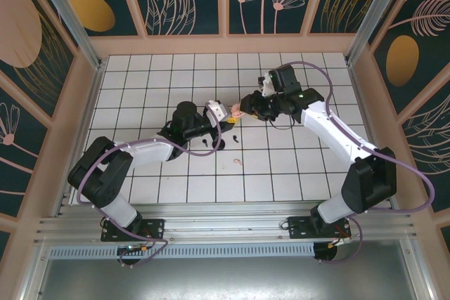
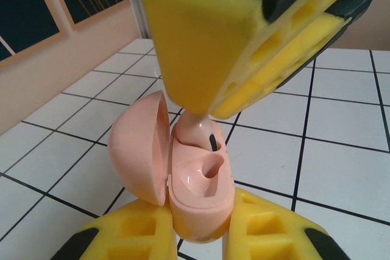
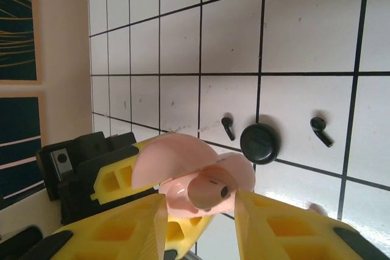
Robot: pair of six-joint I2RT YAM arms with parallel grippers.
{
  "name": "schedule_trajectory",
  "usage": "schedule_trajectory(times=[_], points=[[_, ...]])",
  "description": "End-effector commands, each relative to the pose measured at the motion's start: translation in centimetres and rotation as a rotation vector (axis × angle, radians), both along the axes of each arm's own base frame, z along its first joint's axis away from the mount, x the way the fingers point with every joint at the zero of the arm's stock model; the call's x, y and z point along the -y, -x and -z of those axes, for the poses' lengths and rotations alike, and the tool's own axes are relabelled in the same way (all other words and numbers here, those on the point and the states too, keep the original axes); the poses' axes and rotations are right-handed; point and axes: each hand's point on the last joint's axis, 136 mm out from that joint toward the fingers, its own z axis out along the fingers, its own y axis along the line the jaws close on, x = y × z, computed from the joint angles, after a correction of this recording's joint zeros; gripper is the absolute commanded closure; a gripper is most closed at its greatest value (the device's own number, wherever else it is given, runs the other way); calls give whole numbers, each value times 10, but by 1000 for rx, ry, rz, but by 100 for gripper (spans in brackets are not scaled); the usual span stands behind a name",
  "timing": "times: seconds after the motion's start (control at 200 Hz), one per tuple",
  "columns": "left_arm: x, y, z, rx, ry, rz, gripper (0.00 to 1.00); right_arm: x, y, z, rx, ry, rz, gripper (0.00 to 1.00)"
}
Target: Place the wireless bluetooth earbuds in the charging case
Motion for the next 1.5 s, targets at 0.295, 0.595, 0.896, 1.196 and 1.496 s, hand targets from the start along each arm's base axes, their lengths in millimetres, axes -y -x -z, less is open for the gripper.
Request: schedule_trajectory(times=[0.295,0.595,0.896,1.196,1.496], points=[[-11,8,-1,-85,89,-60,88,28,21,-1,122,189,-126,64],[-39,27,24,-225,131,-154,87,38,38,68,50,411,-308,65],[-78,43,42,-302,157,-278,88,7,52,115,-6,497,-494,66],[-110,49,50,-356,205,-383,88,-7,60,157,-58,612,-595,66],[-120,51,48,-355,214,-417,88,-20,75,181,-78,697,-683,66]])
